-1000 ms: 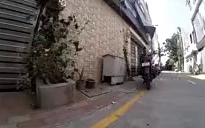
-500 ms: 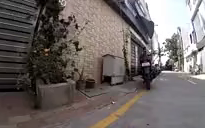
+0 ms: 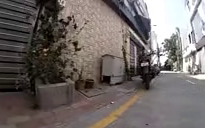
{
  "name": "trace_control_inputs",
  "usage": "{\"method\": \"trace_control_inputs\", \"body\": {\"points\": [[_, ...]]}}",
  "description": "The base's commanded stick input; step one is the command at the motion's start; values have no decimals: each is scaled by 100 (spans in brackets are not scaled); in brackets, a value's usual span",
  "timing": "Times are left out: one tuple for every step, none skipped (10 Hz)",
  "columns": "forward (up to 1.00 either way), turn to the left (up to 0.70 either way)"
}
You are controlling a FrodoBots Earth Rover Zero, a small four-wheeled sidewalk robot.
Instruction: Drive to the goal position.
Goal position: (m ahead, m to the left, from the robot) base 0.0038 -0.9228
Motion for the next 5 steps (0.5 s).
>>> {"method": "trace_control_inputs", "body": {"points": [[0, -69], [0, 0], [0, 0], [0, 0], [14, 0]]}}
